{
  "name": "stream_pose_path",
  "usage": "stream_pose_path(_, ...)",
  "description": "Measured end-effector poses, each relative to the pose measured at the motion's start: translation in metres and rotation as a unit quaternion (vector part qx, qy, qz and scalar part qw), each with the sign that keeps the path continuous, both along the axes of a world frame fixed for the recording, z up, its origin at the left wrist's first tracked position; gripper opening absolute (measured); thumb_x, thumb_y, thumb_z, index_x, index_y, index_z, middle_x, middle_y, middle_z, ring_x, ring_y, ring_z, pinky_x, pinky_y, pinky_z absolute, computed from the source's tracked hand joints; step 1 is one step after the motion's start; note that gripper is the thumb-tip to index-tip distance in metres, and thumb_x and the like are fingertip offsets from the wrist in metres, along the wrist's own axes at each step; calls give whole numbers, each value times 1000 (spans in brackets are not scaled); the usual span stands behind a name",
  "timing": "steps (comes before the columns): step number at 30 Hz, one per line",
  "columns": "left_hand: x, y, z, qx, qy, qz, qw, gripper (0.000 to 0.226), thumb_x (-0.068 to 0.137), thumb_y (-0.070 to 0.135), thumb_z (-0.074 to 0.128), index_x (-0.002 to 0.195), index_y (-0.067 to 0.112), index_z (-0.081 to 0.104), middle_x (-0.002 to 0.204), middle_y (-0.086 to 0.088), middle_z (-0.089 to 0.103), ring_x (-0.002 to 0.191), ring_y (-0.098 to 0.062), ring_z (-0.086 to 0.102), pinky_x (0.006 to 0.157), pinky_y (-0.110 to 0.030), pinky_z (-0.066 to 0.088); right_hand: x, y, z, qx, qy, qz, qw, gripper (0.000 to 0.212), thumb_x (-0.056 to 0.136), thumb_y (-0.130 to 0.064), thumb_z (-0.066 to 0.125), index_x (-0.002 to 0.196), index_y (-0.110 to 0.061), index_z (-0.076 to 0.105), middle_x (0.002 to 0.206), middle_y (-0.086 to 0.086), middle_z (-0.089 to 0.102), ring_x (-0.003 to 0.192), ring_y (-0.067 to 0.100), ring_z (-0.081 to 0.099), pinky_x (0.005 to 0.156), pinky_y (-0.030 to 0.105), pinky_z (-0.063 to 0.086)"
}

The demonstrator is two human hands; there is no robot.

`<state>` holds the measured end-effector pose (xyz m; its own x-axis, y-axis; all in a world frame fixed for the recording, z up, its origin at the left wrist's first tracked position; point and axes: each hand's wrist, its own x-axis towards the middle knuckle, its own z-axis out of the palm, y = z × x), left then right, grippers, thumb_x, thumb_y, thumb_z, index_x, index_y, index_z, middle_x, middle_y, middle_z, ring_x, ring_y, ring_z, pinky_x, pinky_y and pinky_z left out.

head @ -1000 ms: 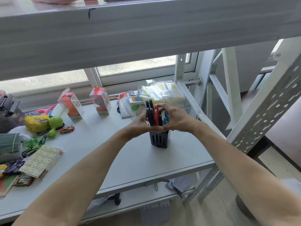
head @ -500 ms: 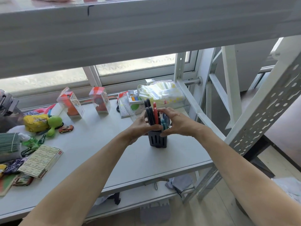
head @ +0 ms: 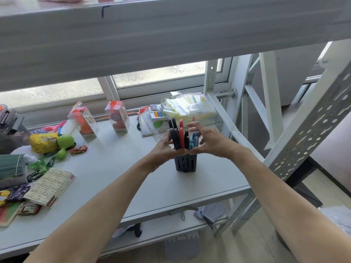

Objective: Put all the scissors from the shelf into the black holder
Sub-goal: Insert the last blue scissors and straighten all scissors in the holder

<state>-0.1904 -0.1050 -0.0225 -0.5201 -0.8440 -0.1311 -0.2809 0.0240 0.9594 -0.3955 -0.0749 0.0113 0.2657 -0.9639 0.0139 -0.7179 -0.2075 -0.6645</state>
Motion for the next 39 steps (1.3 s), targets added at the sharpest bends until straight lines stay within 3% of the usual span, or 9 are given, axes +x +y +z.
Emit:
stream_pose_path(3, 0, 0, -2, 0, 2, 3, 1000, 65, 79, 22, 79, 136, 21, 47, 130, 2, 60, 123, -20, 56, 74, -21, 59, -6, 4, -1, 16, -15, 0, 1000, 71, 75, -27, 82, 137, -28, 47, 131, 1, 58, 105, 13, 60, 93, 36, 54)
stream_pose_path(6, 0, -3, -1, 11, -8, -10, 1000, 71, 74, 28, 81, 137, 28, 48, 131, 1, 61, 125, -21, 55, 86, -31, 58, -4, 11, -4, -41, 68, -7, 997, 57, 79, -36, 76, 132, -29, 57, 128, -2, 64, 115, 13, 53, 101, 34, 43)
stream_pose_path(9, 1, -7, 2, 38, -16, -31, 999, 73, 73, 29, 83, 138, 28, 50, 130, -2, 63, 124, -21, 58, 87, -29, 57, -2, 13, -3, -76, 111, -16, 991, 62, 81, -42, 72, 138, -29, 51, 137, -1, 59, 128, 17, 49, 107, 36, 35)
stream_pose_path(12, 1, -9, 4, 52, -27, -49, 997, 70, 72, 28, 83, 135, 27, 54, 129, -4, 64, 120, -21, 62, 95, -37, 55, -2, 16, -7, -54, 78, -11, 995, 67, 84, -34, 72, 144, -27, 43, 141, 3, 55, 129, 21, 50, 108, 37, 38)
stream_pose_path(17, 5, -10, 8, 61, -51, -74, 994, 61, 75, 20, 80, 132, 22, 59, 126, -5, 67, 119, -23, 62, 102, -45, 50, 3, 26, -20, 7, -85, -46, 995, 69, 87, -27, 70, 147, -30, 34, 144, 0, 51, 133, 14, 46, 110, 31, 35)
stream_pose_path(24, 4, -8, 9, 40, -52, -57, 996, 58, 78, 10, 79, 132, 18, 57, 122, -10, 67, 115, -25, 65, 98, -42, 54, 3, 21, -17, -24, -87, -28, 996, 56, 92, -35, 62, 144, -34, 41, 139, -4, 55, 125, 9, 51, 108, 29, 39)
stream_pose_path(30, 5, -6, 12, 48, -69, -60, 995, 52, 81, 11, 77, 129, 19, 60, 120, -9, 68, 115, -25, 63, 100, -47, 51, 0, 19, -15, 8, -74, -16, 997, 43, 90, -35, 65, 129, -21, 54, 121, 3, 64, 110, 15, 60, 104, 37, 48)
stream_pose_path(37, 2, 2, 24, 36, -71, -113, 990, 54, 82, 18, 76, 131, 25, 56, 124, 0, 67, 116, -14, 63, 99, -34, 51, 1, 25, -27, 22, -28, -28, 999, 80, 87, -46, 64, 152, -31, 21, 153, -1, 40, 136, 18, 41, 114, 41, 35)
stream_pose_path(39, 6, 3, 25, 17, -58, -102, 993, 69, 78, 29, 80, 139, 23, 48, 130, 4, 63, 120, -10, 60, 107, -35, 46, 2, 29, -36, 42, -58, -37, 997, 87, 86, -44, 67, 153, -32, 14, 155, 1, 35, 139, 19, 38, 114, 42, 36)
